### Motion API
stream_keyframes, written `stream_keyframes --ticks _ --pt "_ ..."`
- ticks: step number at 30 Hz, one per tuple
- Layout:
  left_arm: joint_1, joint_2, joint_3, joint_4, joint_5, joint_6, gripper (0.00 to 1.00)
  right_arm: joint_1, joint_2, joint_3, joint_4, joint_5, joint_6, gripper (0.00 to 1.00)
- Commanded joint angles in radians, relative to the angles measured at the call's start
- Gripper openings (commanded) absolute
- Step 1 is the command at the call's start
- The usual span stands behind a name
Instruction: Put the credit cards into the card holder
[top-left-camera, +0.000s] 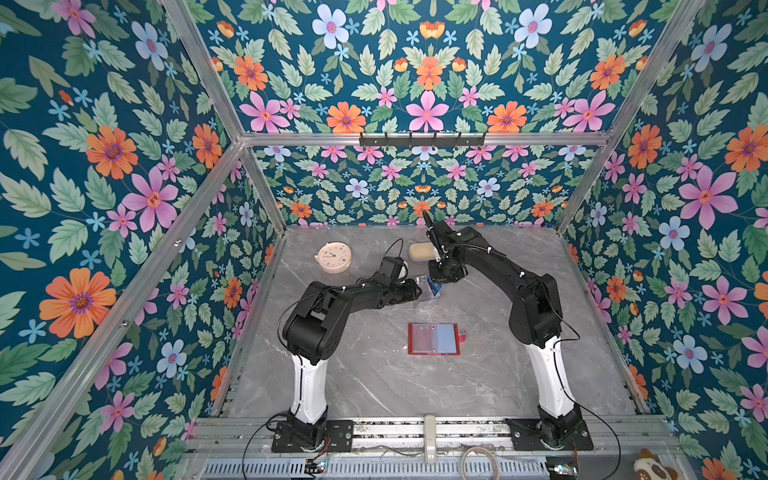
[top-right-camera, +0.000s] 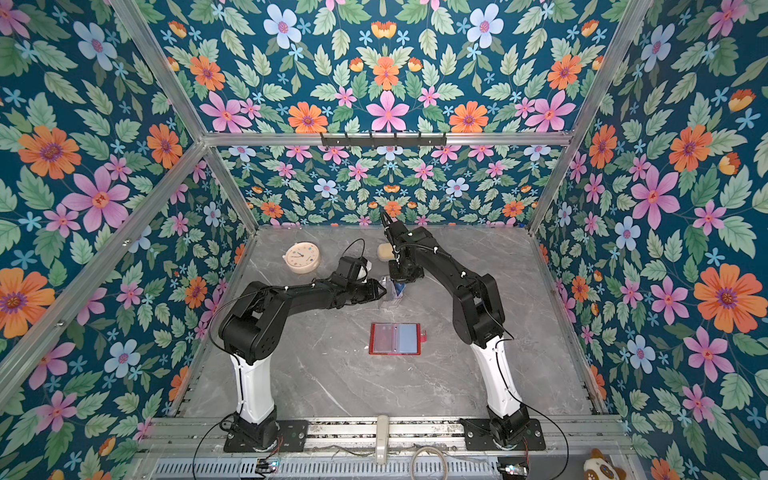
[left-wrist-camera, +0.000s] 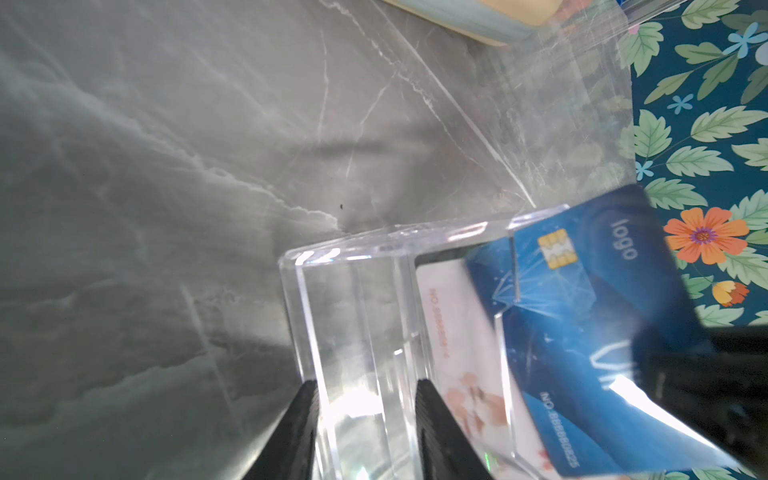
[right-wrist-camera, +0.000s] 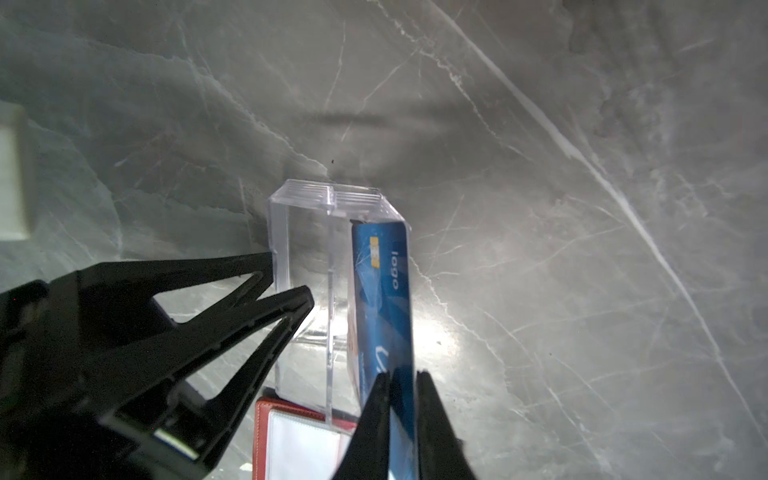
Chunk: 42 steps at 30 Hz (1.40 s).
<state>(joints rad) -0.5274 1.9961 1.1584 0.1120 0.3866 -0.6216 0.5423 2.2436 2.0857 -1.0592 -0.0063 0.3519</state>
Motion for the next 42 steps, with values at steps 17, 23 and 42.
stream_keyframes --ticks 17,23,42 --pt "0.001 -0.04 -0.041 0.038 0.081 0.0 0.5 -0.004 -0.187 -0.19 0.127 -0.089 0.02 0.0" --pt "0.001 -0.127 -0.085 0.06 0.086 0.042 0.6 -0.008 -0.355 -0.412 0.287 -0.127 0.045 0.0" --pt "-0.099 -0.472 -0.412 -0.048 -0.072 0.064 0.57 -0.007 -0.843 -1.177 0.73 -0.339 0.207 0.0"
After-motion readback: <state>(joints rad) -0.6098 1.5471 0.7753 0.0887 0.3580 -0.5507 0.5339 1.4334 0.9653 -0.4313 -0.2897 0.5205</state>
